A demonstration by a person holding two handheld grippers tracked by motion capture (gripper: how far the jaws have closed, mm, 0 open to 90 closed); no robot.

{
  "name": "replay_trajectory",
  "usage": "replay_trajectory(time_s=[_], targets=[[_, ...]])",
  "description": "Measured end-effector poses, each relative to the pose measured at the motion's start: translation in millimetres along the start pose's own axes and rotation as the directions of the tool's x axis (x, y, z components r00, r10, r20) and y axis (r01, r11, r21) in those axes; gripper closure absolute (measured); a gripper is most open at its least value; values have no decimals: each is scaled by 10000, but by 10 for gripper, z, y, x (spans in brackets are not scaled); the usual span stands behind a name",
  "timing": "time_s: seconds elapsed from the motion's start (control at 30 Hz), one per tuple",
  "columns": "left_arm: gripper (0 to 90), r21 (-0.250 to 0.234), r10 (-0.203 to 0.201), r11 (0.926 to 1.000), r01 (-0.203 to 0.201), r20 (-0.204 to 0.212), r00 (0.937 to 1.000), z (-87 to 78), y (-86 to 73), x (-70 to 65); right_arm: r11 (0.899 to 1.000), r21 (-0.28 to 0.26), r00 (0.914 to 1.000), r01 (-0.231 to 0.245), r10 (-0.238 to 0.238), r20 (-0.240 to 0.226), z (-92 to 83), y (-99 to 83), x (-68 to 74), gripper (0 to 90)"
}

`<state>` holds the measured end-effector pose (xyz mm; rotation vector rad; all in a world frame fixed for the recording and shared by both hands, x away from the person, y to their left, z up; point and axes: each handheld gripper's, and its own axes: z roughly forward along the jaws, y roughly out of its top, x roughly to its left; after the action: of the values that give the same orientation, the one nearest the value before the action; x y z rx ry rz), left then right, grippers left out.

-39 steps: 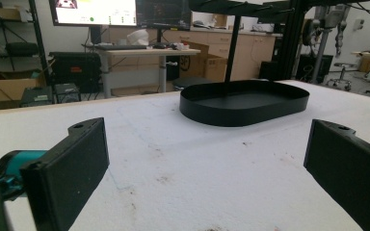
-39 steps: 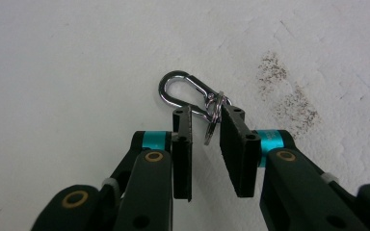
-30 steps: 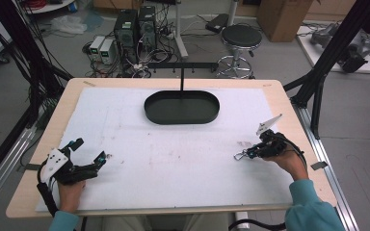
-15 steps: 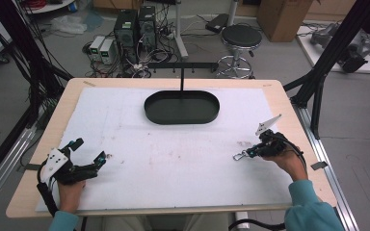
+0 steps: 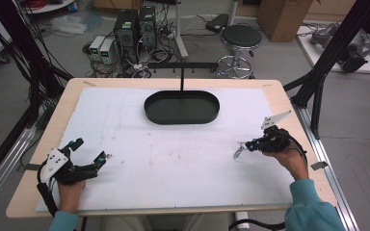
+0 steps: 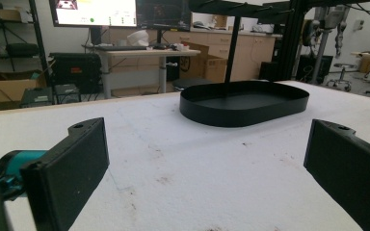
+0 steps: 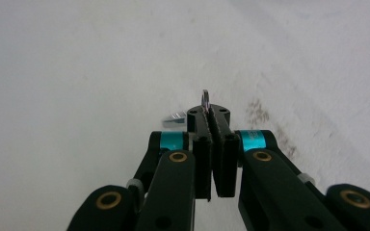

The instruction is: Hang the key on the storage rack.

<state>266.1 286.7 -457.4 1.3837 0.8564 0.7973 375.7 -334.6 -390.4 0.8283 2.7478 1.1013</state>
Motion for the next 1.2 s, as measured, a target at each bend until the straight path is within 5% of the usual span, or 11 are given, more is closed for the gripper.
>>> replay_trajectory(time_s=[0.27,0.5,0.93,1.2], targets=[[23,-35,26,10000,-26,8,10000,-2,-1,-3,9937,-1035,9991,417,-407,117,-105,184,54,890],[23,-48,59,10000,-59,9,10000,-5,-2,-6,9735,-2228,9987,510,-488,154,-232,424,95,890],[23,-44,54,10000,-54,15,10000,-6,-1,-4,9533,-2873,9954,934,-835,463,-432,975,37,890],[23,-54,42,10000,-42,5,10000,-4,-1,-6,9514,-2845,9928,1176,-1059,563,-502,1378,-13,890]])
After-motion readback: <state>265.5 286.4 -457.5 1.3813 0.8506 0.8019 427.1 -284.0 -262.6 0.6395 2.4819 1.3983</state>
